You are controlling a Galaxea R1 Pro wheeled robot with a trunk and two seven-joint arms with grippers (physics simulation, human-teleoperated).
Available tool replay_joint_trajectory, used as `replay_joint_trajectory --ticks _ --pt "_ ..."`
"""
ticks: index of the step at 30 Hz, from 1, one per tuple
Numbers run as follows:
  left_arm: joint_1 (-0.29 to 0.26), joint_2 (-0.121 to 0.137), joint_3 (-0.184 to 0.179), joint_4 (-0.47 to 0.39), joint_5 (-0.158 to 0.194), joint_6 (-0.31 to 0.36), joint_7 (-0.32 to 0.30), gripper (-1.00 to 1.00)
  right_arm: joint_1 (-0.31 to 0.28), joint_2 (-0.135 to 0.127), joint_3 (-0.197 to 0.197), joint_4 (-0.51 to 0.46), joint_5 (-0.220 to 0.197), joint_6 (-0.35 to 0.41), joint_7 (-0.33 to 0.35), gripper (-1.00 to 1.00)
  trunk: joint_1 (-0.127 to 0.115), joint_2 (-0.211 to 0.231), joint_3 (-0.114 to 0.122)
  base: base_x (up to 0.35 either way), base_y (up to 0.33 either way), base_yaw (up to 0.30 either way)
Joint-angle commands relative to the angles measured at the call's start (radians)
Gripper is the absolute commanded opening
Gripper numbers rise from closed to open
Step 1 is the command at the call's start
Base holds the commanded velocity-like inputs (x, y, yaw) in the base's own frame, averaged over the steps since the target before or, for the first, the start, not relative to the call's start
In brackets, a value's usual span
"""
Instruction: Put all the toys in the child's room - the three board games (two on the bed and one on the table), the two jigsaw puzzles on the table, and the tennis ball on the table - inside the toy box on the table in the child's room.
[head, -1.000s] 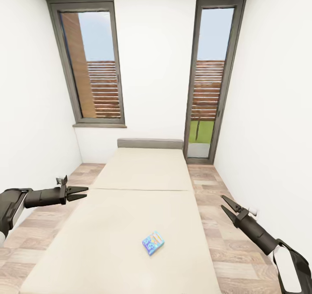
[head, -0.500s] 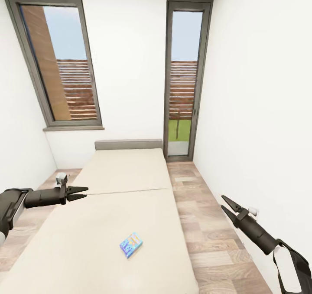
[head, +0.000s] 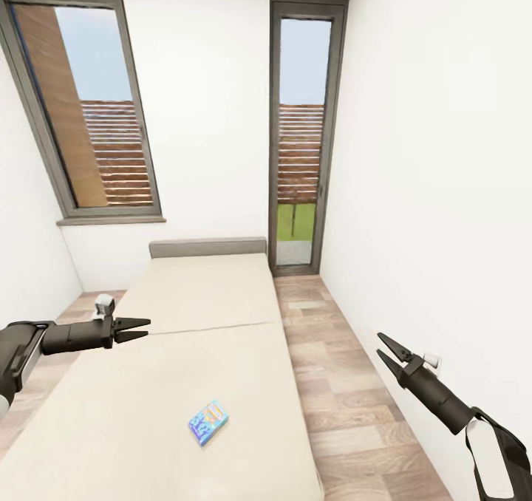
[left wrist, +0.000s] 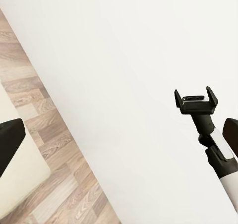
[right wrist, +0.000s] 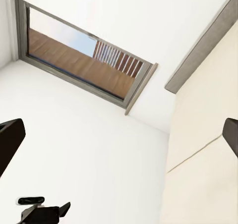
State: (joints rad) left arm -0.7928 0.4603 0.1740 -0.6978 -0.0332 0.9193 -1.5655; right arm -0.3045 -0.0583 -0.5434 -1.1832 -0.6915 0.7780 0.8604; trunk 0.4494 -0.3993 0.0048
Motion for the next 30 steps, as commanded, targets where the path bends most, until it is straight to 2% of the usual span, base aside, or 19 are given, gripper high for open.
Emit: replay_joint_trajectory --ticks 1,14,30 --pt "-0.001 0.0 0.001 0.0 -0.004 0.01 -0.005 1.0 0.0 0.0 -0.001 0.001 -0.002 0.005 0.002 1.0 0.001 -0.001 -0.001 0.113 -0.071 0.044" --pt "0.0 -0.001 0.001 0.0 -0.004 0.01 -0.005 1.0 0.0 0.0 -0.001 0.001 -0.002 0.005 0.002 1.0 0.001 -0.001 -0.005 0.118 -0.027 0.106" --pt "-0.001 -0.002 0.001 0.0 -0.004 0.01 -0.005 1.0 0.0 0.0 -0.002 0.0 -0.002 0.003 0.002 1.0 0.001 -0.001 -0.006 0.123 -0.01 0.011"
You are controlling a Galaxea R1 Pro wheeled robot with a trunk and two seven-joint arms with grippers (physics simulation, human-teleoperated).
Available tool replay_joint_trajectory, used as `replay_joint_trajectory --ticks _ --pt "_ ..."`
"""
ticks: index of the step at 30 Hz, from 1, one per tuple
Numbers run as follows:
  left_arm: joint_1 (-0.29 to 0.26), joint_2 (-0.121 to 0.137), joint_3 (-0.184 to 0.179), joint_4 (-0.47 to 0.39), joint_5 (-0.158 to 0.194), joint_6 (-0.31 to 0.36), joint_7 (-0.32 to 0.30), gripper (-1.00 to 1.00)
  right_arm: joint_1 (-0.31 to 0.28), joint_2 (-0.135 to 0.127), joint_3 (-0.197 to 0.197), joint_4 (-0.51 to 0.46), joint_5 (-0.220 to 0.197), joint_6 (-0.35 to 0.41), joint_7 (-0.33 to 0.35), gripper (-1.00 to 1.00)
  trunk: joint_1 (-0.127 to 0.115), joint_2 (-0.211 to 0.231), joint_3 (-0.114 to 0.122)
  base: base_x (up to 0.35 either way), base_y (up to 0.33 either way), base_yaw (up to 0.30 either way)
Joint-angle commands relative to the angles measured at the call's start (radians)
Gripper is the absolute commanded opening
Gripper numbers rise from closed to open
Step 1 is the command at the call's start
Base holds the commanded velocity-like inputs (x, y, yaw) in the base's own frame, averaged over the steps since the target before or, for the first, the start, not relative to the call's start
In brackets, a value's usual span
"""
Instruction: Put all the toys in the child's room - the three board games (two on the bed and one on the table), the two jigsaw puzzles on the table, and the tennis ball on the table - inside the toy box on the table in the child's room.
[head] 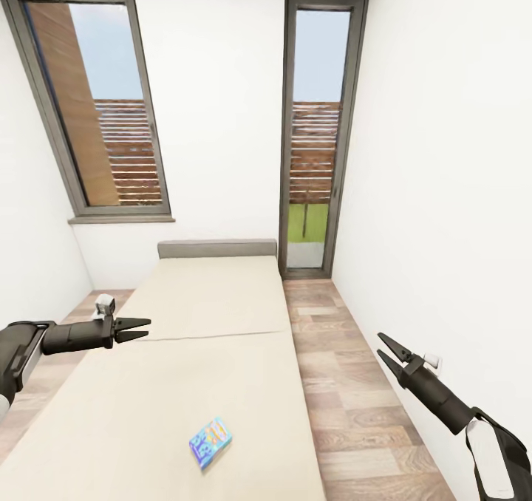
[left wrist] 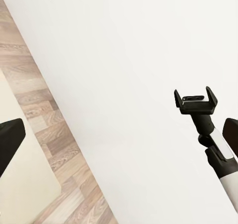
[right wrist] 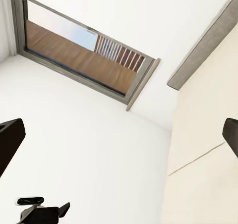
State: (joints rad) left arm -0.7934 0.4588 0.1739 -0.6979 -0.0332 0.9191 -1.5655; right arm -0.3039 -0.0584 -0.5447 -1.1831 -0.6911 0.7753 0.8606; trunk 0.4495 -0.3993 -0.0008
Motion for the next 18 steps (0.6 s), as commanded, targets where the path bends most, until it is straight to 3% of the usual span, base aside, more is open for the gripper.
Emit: replay_joint_trajectory --ticks 1,18 --pt "0.0 0.0 0.001 0.0 -0.004 0.011 -0.005 1.0 0.0 0.0 -0.001 0.0 -0.002 0.006 0.002 1.0 0.0 -0.001 -0.001 0.07 0.0 0.0" --pt "0.0 0.0 0.001 0.0 -0.004 -0.022 -0.005 1.0 0.0 0.0 -0.001 0.0 -0.004 -0.024 0.002 1.0 0.0 -0.001 -0.001 0.095 0.0 0.0"
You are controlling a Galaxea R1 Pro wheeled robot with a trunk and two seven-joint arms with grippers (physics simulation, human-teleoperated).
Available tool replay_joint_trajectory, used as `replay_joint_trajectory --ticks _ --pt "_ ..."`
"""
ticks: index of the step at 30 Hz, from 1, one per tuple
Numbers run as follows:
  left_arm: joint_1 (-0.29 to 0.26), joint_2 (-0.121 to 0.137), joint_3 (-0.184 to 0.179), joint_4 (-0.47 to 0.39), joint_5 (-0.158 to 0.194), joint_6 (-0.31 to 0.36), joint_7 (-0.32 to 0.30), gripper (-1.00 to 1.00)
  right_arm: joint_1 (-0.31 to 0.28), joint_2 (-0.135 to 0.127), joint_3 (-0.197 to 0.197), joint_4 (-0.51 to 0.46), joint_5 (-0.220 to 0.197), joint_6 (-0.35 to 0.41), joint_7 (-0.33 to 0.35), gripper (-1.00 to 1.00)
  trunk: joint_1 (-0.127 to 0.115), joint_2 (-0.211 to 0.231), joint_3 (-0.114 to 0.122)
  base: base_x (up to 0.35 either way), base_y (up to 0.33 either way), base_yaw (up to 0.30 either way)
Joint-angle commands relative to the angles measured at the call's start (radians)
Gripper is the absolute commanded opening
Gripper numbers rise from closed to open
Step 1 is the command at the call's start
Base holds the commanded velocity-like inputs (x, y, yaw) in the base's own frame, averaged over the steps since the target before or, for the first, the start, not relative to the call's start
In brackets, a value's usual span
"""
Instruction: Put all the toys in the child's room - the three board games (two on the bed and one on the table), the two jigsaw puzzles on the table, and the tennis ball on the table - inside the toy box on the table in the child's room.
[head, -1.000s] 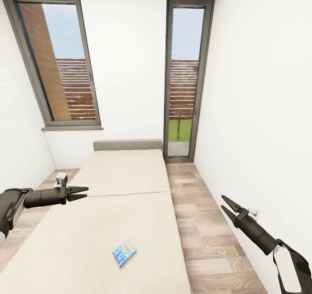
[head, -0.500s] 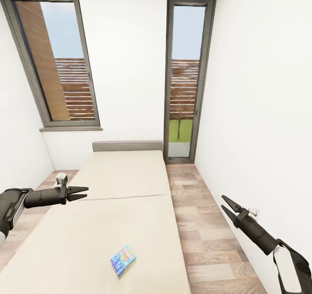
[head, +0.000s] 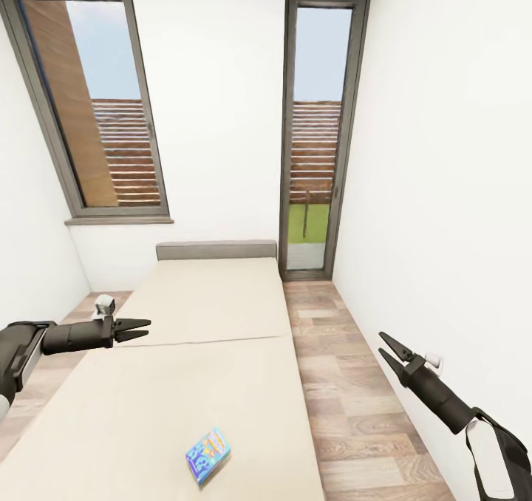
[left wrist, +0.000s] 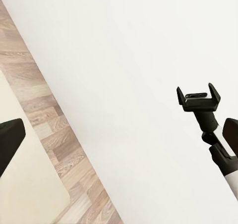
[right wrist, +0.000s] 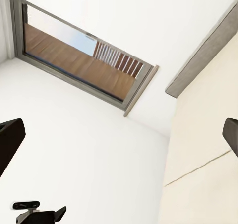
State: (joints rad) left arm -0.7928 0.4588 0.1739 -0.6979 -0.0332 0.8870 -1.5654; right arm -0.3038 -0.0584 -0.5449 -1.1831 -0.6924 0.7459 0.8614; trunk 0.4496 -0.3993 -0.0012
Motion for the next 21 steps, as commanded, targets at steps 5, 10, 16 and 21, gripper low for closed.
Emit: replay_joint_trajectory --ticks 5,10,16,21 --pt "0.0 0.0 0.001 0.0 -0.004 0.01 -0.005 1.0 -0.001 0.0 -0.001 0.0 -0.002 0.004 0.002 1.0 0.0 -0.001 0.0 0.011 0.0 0.0" --pt "-0.001 0.0 0.001 0.0 -0.004 0.009 -0.005 1.0 0.0 0.0 -0.001 0.0 -0.002 0.003 0.002 1.0 0.0 -0.001 0.0 0.103 0.0 0.0" --pt "0.0 0.0 0.001 0.0 -0.004 0.009 -0.005 1.0 -0.001 0.0 -0.001 0.0 -0.002 0.003 0.003 1.0 0.0 -0.001 0.0 0.14 0.0 0.0" --pt "-0.001 0.0 0.0 0.0 -0.004 0.01 -0.005 1.0 -0.001 0.0 -0.001 -0.001 0.0 0.003 0.002 1.0 0.0 -0.001 0.0 0.023 0.0 0.0"
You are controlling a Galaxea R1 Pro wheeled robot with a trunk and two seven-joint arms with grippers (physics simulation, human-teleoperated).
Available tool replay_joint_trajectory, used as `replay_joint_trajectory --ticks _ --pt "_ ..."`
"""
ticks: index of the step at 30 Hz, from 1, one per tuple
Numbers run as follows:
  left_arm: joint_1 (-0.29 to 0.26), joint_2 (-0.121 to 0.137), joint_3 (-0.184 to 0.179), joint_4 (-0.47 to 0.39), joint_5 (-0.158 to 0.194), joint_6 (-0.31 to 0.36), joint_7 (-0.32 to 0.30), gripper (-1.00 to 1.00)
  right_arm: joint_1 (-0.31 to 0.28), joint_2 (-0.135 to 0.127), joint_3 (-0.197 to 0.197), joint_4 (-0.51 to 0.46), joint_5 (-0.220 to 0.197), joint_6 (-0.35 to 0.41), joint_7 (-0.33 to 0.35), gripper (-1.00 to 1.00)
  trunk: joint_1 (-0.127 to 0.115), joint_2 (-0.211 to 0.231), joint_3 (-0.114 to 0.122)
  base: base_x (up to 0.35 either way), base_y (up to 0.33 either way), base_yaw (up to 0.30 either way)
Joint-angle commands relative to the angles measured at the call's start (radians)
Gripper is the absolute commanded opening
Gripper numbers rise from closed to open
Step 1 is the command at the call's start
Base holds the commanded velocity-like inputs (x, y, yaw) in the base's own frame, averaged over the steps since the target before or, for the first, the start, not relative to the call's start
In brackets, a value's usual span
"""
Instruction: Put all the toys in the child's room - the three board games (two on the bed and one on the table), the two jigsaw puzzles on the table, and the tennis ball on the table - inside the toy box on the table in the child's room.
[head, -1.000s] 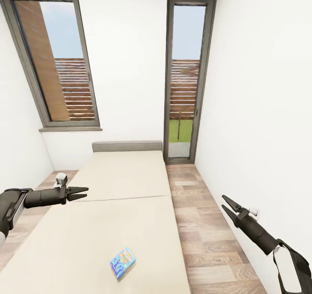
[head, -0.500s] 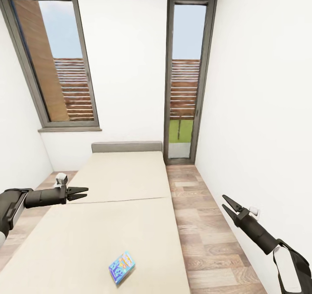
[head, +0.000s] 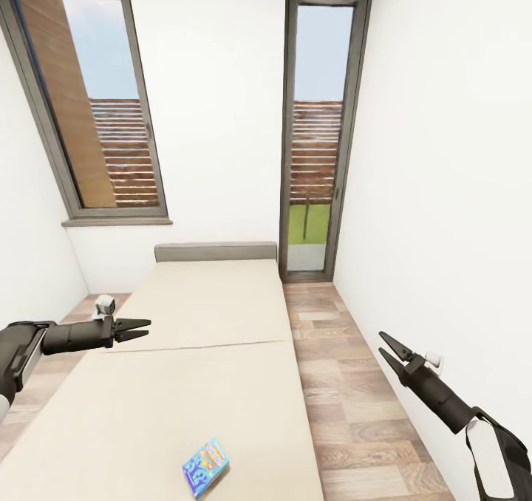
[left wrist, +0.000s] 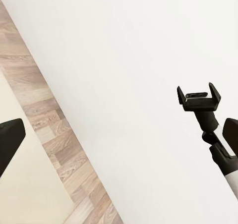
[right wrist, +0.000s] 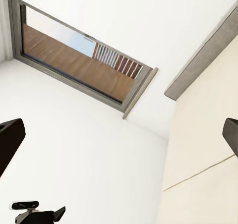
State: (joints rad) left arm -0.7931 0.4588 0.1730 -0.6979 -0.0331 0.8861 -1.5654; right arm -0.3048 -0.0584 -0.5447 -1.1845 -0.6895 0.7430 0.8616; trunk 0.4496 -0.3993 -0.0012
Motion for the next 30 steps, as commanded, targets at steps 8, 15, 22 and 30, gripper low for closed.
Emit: replay_joint_trajectory --ticks 8,15,22,30 --pt "-0.001 -0.034 -0.007 0.002 -0.018 0.018 -0.004 1.0 0.0 0.0 -0.001 0.0 0.005 0.005 -0.018 1.0 0.0 -0.001 0.0 0.001 0.0 0.0" --pt "-0.002 -0.15 -0.006 0.005 -0.022 0.017 0.391 1.0 0.0 0.002 0.005 -0.012 0.08 0.017 -0.229 1.0 0.0 -0.001 0.0 0.0 0.0 0.0" --pt "-0.003 -0.345 -0.001 0.017 -0.02 -0.085 0.938 1.0 0.0 0.006 0.036 -0.048 0.099 0.019 -0.402 1.0 0.0 -0.001 0.0 0.0 0.0 0.0" --pt "-0.011 -0.501 0.006 0.206 0.007 -0.305 1.5 1.0 0.003 0.008 0.228 -0.205 0.104 0.022 -0.689 1.0 0.0 -0.001 0.0 0.0 0.0 0.0"
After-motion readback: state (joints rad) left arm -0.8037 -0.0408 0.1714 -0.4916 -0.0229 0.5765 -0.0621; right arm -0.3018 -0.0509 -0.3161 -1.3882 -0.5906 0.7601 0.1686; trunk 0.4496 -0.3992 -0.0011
